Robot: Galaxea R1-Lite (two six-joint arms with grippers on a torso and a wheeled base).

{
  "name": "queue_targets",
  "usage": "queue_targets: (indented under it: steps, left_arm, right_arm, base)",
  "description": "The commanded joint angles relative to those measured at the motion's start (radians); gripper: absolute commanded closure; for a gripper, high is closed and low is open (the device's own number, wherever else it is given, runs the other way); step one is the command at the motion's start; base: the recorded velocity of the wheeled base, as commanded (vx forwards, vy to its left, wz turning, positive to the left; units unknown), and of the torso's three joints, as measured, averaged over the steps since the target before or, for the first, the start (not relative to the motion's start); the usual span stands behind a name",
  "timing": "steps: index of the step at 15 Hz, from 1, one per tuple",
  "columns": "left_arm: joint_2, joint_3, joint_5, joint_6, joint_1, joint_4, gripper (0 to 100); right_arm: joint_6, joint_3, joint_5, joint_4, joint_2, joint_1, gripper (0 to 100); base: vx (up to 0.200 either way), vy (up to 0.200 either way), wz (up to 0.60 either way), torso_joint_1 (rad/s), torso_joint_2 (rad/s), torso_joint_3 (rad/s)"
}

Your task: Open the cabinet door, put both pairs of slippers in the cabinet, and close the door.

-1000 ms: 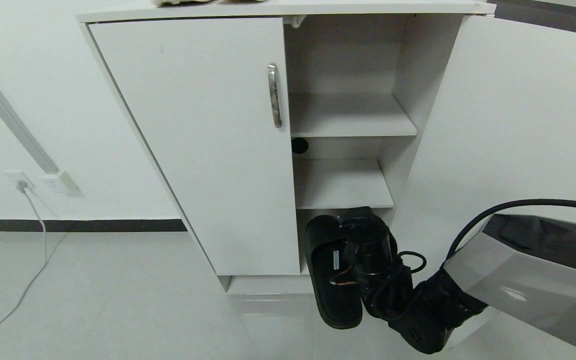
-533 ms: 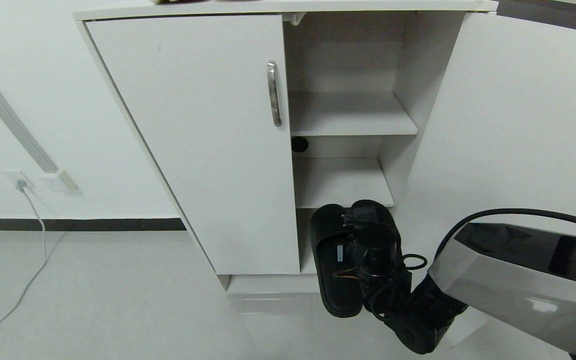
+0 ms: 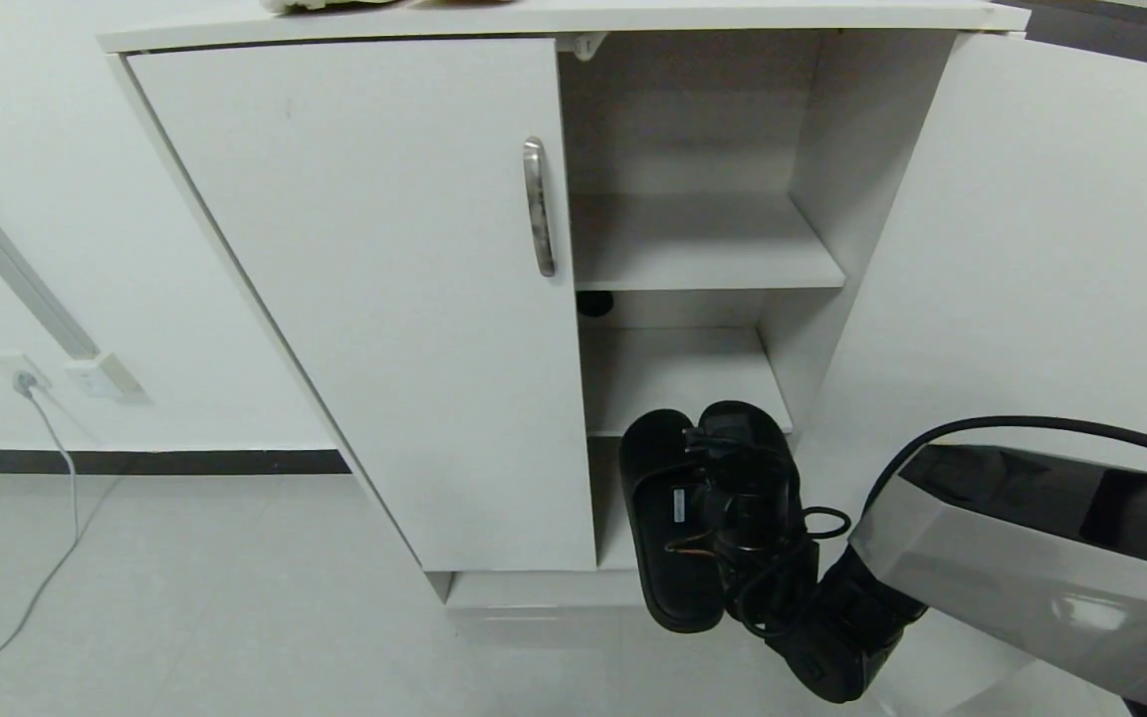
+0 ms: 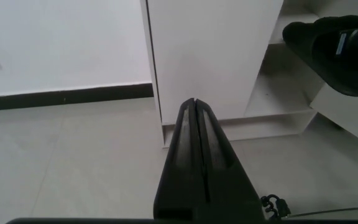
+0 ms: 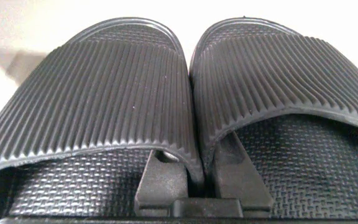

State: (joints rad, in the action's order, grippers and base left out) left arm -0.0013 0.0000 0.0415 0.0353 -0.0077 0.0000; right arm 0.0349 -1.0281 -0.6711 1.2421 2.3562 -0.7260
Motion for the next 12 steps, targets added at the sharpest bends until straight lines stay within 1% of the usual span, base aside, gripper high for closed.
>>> queue_targets:
  steps: [1, 5, 9, 12]
  left_arm:
    - [0.001, 0.000, 0.000, 0.000, 0.000, 0.000, 100]
    - [0.001, 0.000, 0.000, 0.000, 0.000, 0.002, 100]
    - [0.001, 0.000, 0.000, 0.000, 0.000, 0.000, 100]
    - [0.001, 0.000, 0.000, -0.002, 0.000, 0.000, 100]
  right_arm:
    - [0.000, 0.000, -0.001, 0.002, -0.002, -0.001, 100]
    - [0.003, 0.002, 0.001, 0.003, -0.002, 0.002, 100]
    - [0.003, -0.007, 0.001, -0.003, 0.011, 0.013, 100]
    - [0.014, -0.096, 0.002, -0.055, 0.051, 0.048, 100]
  base:
    - [0.200, 0.000, 0.00, 0.007, 0.00, -0.002]
    - [0.200, 0.000, 0.00, 0.004, 0.00, 0.002]
    - [0.000, 0.000, 0.00, 0.000, 0.00, 0.000]
    - [0.000, 0.000, 0.00, 0.000, 0.00, 0.000]
